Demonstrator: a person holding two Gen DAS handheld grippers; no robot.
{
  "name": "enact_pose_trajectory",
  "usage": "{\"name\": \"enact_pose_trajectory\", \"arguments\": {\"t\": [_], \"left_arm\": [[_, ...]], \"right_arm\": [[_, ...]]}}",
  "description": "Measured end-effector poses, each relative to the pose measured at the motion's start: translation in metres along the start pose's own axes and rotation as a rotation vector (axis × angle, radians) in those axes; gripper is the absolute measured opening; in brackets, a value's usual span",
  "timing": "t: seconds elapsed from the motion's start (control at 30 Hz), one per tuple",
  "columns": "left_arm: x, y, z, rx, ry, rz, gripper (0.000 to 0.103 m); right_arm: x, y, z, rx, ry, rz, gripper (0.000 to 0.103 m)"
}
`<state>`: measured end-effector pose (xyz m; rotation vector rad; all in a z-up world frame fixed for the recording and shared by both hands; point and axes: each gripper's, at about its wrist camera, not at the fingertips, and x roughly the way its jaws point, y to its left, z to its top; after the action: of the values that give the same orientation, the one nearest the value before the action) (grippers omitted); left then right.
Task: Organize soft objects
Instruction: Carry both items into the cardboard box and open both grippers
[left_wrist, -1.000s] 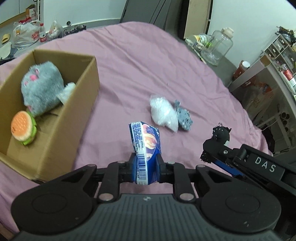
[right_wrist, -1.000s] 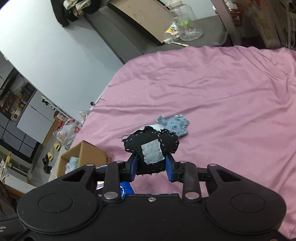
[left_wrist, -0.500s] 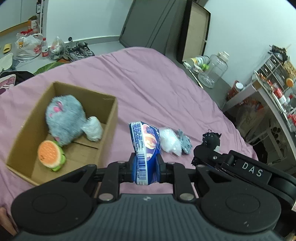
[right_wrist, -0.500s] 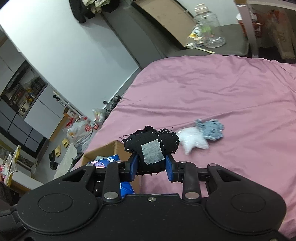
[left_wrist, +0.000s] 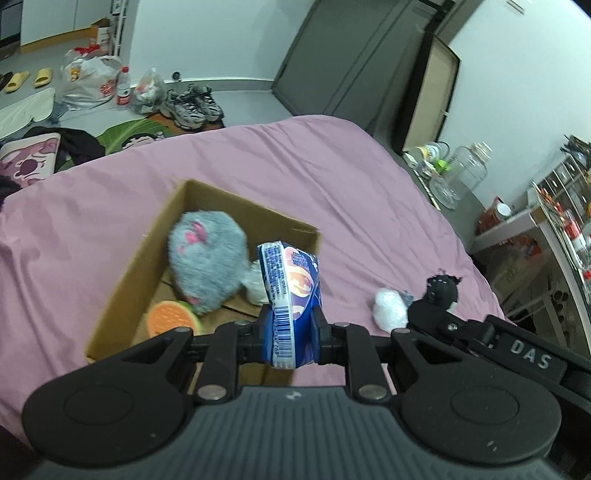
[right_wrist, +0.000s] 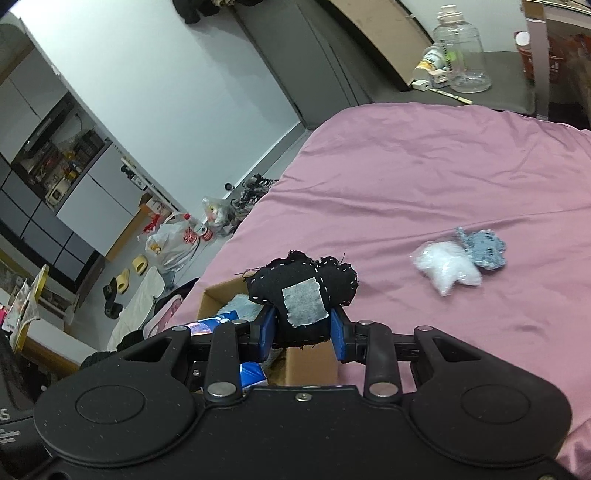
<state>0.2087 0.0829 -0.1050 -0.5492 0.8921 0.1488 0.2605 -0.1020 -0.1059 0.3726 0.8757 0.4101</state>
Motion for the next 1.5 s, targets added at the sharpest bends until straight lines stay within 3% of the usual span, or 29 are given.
{"name": "enact_pose_trajectory", "arguments": {"t": [0.37,0.63,0.8,0.97,1.13,1.33,1.5], "left_arm": [[0.021,0.044,0.005,-0.05,0.046,-0.014,0.019],[0.043,0.063,-0.002,-0.065,0.142,-0.04,0.021],[0.04,0.073,-0.002,-0.091,0.121,-0.067,0.029],[0.035,0.082,0.001,-0.122,0.103,-0.082,0.029],[0.032,0.087,0.004,-0.14,0.088,-0.068,0.031],[0.031,0.086,0.006,-0.133,0.081,-0.042,0.043],[0.029,0.079,0.008,-0.104,0.066,-0.007,0.061]], "right_arm": [[0.025,0.042,-0.01,-0.066,0.048,-0.017,0.031],[0.04,0.056,-0.011,-0.08,0.057,-0.041,0.031],[0.045,0.06,-0.015,-0.081,0.07,-0.053,0.033],[0.049,0.064,-0.022,-0.092,0.093,-0.058,0.033],[0.048,0.063,-0.022,-0.081,0.1,-0.067,0.045],[0.034,0.05,-0.015,-0.069,0.072,-0.078,0.047],[0.023,0.029,-0.007,-0.058,0.055,-0.1,0.051]]}}
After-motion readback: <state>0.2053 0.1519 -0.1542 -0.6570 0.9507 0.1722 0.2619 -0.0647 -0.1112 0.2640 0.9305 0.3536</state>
